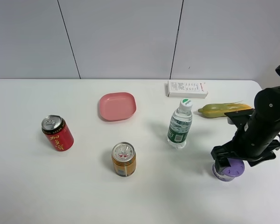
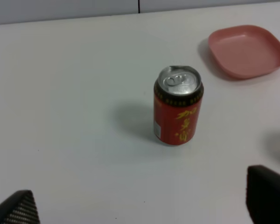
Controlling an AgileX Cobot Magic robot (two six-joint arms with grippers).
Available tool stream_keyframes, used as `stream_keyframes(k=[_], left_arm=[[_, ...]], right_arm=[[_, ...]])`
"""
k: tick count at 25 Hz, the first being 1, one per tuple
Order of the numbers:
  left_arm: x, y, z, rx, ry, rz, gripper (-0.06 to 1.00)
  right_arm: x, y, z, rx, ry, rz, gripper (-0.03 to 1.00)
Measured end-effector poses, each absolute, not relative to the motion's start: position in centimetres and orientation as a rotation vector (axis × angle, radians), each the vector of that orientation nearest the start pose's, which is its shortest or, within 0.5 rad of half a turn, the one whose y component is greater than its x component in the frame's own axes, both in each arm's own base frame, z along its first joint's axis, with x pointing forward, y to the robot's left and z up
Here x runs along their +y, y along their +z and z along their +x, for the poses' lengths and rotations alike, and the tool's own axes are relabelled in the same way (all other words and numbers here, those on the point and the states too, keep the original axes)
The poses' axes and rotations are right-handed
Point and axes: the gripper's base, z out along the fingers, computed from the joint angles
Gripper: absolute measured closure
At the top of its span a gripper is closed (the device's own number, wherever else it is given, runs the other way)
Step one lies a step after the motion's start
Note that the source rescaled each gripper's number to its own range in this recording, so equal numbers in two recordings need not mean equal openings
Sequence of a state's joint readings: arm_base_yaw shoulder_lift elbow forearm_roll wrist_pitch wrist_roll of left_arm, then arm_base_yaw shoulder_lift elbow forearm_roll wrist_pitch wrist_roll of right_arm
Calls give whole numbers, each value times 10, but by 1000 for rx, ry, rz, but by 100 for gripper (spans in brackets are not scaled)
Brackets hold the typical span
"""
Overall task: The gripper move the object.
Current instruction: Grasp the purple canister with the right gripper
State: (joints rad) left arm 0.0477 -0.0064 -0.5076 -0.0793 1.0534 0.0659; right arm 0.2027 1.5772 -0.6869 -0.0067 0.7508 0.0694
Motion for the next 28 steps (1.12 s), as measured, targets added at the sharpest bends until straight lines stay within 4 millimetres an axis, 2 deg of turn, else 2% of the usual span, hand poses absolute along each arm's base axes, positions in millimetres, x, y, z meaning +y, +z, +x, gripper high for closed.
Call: stream_keyframes(k=[22, 25, 28], left_arm=[[-7, 280, -6, 2020, -22, 22, -6], [-7, 280, -6, 2020, -22, 22, -6], [-7, 280, -6, 2020, -22, 23, -6]], right_arm=[[48, 149, 237, 3015, 13, -190, 4], [48, 141, 238, 3047, 7, -183, 4], [49, 122, 238, 3126, 3, -171, 4]])
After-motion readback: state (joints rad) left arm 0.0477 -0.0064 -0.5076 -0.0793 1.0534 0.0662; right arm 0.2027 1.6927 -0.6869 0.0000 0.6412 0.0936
